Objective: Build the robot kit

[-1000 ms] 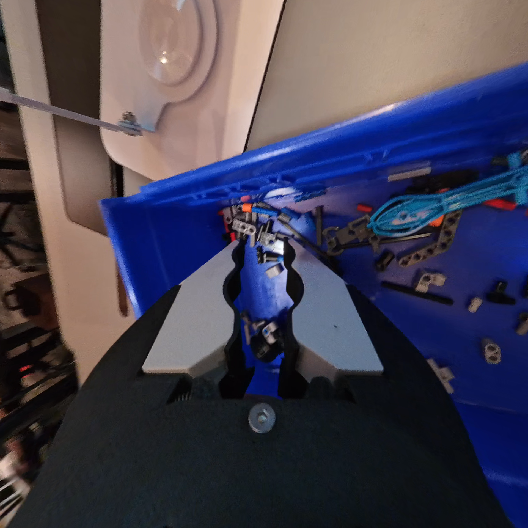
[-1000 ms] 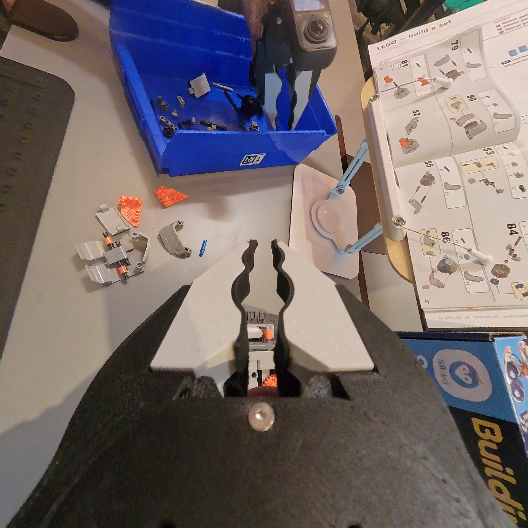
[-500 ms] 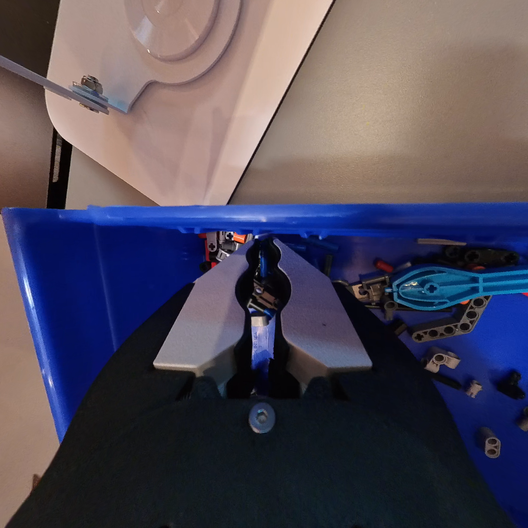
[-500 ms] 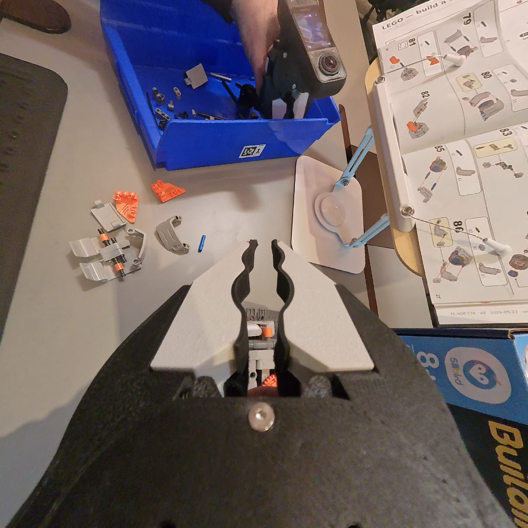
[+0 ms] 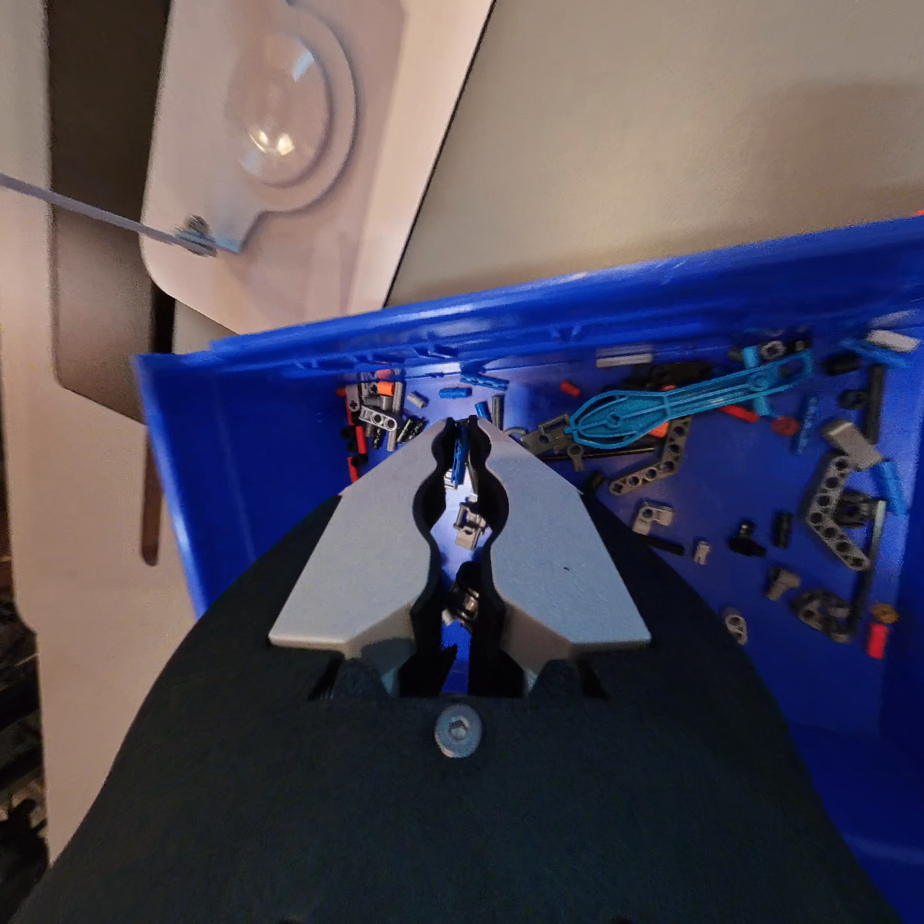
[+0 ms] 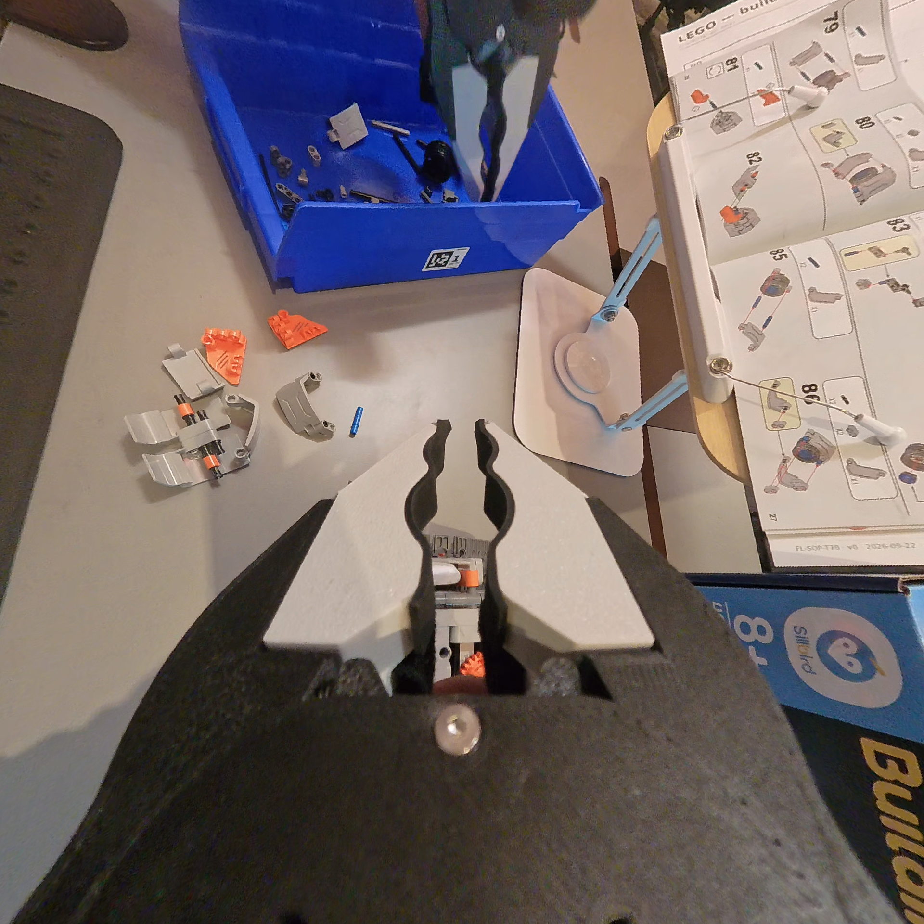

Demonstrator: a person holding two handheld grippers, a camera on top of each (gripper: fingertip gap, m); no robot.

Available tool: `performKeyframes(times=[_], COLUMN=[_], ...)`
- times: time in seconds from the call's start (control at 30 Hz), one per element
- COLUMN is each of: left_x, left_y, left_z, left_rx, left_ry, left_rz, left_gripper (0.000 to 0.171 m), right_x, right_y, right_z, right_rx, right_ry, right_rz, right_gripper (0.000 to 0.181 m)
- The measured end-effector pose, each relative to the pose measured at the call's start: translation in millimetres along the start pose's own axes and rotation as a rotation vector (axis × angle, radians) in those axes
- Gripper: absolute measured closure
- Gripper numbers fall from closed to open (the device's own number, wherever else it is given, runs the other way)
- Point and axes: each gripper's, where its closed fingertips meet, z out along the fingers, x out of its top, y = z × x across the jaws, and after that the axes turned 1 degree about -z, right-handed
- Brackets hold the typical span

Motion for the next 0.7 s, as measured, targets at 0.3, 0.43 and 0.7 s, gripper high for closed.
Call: performKeyframes(times=[0.3,0.43,0.7], left_x=[108.8,151.1,160.8], left_y=[33.4,82.1,131.4], left_z=[-78.2,-44.8,43.6], left_rx=[0.022,-0.078,-0.258], left_ry=[0.213,0.141,-0.082], left_rz=[0.2,0.381,0.501], left_gripper=[0.169,0.17,0.169], right_x=[1.3,4.1,6.4], right_y=[0.2,-1.7,5.5], right_z=[-4.4,-8.7,-26.5], right_rx=[-0.001,-0.005,-0.038], right_ry=[0.006,0.007,0.035], right_rz=[-0.001,-0.015,-0.012], right_gripper=[0.172,0.172,0.172])
